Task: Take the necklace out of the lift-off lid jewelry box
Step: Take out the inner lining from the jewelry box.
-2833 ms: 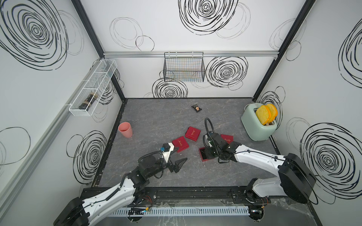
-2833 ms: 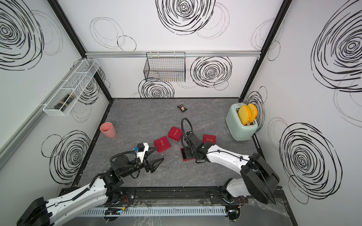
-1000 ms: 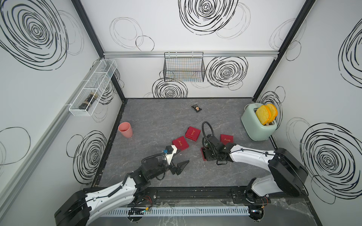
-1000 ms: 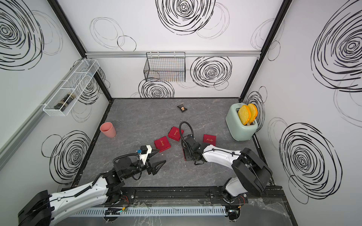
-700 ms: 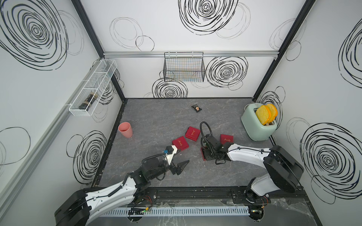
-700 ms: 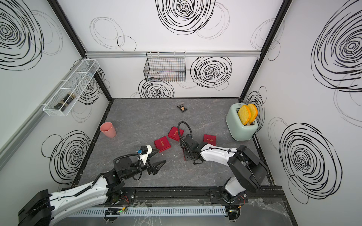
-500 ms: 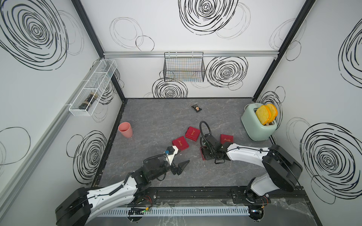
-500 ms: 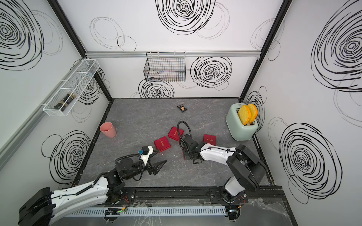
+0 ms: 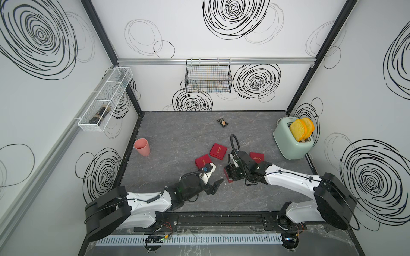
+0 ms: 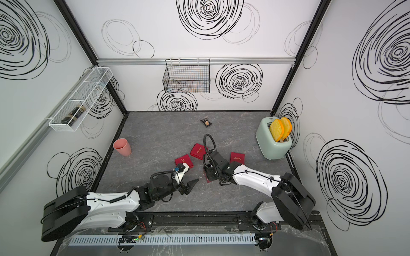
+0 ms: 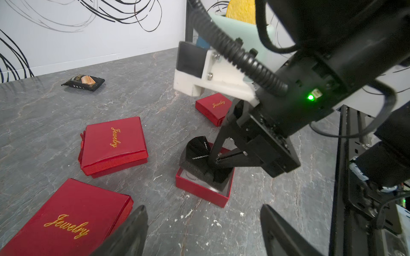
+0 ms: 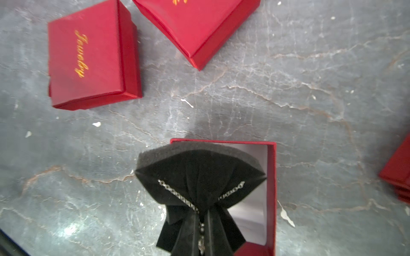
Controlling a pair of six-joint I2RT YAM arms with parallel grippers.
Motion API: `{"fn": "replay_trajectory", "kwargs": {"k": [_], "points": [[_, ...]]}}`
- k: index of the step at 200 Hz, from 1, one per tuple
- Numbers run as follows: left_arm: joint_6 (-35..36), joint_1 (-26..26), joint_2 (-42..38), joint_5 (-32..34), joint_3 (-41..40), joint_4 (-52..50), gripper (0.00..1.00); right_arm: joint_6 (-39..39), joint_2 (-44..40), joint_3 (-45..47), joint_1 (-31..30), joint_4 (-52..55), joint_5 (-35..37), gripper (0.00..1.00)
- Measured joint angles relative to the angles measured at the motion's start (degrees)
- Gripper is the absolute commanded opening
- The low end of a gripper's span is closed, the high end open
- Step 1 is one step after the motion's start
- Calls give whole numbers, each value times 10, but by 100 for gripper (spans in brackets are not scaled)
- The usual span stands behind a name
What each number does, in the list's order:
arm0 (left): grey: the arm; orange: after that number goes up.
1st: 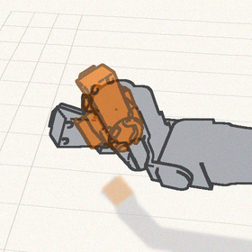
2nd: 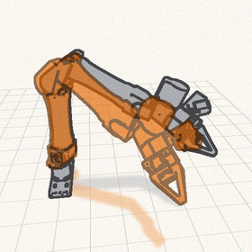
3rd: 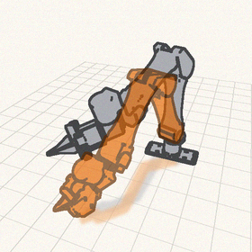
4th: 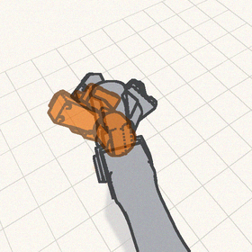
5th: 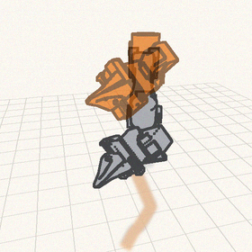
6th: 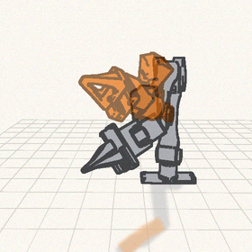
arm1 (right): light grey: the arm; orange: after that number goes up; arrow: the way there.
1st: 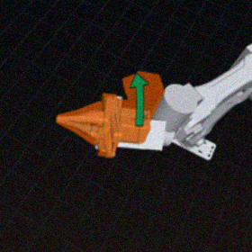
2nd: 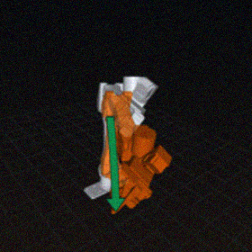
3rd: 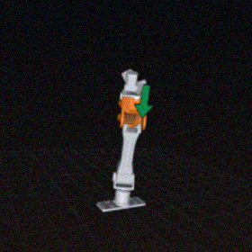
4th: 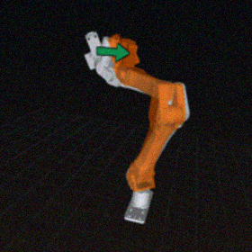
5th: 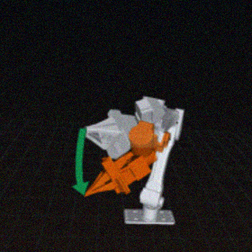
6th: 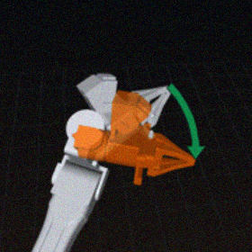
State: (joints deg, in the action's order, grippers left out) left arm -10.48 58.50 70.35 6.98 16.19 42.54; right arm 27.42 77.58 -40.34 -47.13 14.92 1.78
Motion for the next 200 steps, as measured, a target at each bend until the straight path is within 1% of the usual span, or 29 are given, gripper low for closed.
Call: {"fn": "replay_trajectory", "kwargs": {"k": [19, 39, 71, 97, 127, 134, 141, 146, 154, 200], "points": [[0, 9, 12, 5, 7, 5, 80, -5, -16, 1, 0, 0, -10, 5], [-3, 12, 9, 6, 12, 3, 77, -11, -45, 4, 0, 0, -21, 5], [-16, 12, -30, 1, 22, -23, 66, -27, -109, 12, 0, -15, -45, 6], [-31, 10, -72, -15, 27, -39, 67, -44, -155, 27, 0, -49, -78, 6], [-42, 10, -90, -31, 48, -63, 65, -54, -182, 33, -5, -77, -105, 6], [-43, 10, -91, -35, 53, -66, 61, -56, -185, 33, -8, -82, -109, 7], [-46, 10, -91, -39, 57, -69, 51, -58, -188, 33, -10, -86, -113, 6], [-48, 10, -90, -42, 59, -71, 47, -59, -189, 33, -12, -89, -114, 6], [-50, 10, -90, -45, 63, -75, 43, -59, -191, 33, -16, -94, -115, 6], [-66, 10, -89, -53, 68, -87, 44, -59, -206, 38, -36, -109, -106, 6]]}}
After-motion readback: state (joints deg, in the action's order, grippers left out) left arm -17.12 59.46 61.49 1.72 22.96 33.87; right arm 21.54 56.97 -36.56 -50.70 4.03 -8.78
